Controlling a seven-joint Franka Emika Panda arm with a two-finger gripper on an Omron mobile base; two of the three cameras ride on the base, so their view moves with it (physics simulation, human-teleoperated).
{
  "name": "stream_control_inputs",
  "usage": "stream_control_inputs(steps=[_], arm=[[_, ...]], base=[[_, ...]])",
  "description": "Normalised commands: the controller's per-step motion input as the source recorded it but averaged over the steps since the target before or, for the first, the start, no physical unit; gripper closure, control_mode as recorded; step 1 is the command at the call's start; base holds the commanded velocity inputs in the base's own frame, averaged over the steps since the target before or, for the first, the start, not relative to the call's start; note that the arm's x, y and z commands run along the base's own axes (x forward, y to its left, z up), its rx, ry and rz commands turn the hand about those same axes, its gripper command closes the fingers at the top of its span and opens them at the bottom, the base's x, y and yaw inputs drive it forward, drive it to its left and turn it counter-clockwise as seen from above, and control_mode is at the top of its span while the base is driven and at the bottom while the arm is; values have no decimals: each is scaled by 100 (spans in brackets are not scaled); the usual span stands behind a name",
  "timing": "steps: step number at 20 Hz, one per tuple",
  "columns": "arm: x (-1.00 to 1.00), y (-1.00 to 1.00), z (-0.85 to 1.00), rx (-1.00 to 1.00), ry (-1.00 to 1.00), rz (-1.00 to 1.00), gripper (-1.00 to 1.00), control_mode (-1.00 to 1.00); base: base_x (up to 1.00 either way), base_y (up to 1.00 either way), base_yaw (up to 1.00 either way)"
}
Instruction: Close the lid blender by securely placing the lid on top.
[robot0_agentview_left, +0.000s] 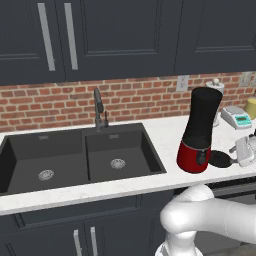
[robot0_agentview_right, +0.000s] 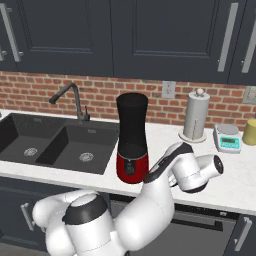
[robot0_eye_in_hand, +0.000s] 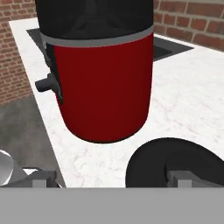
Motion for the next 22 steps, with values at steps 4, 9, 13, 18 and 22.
stream_control_inputs(steps=[4,9,13,18,22], arm=[[26,0,-8,0,0,0,-100,-100],[24,0,-10,0,0,0,-100,-100],[21,0,-9,0,0,0,-100,-100],[17,-8,-8,0,0,0,-100,-100],[12,-26,-10,0,0,0,-100,-100]], base=[[0,0,0],[0,0,0],[0,0,0],[0,0,0],[0,0,0]])
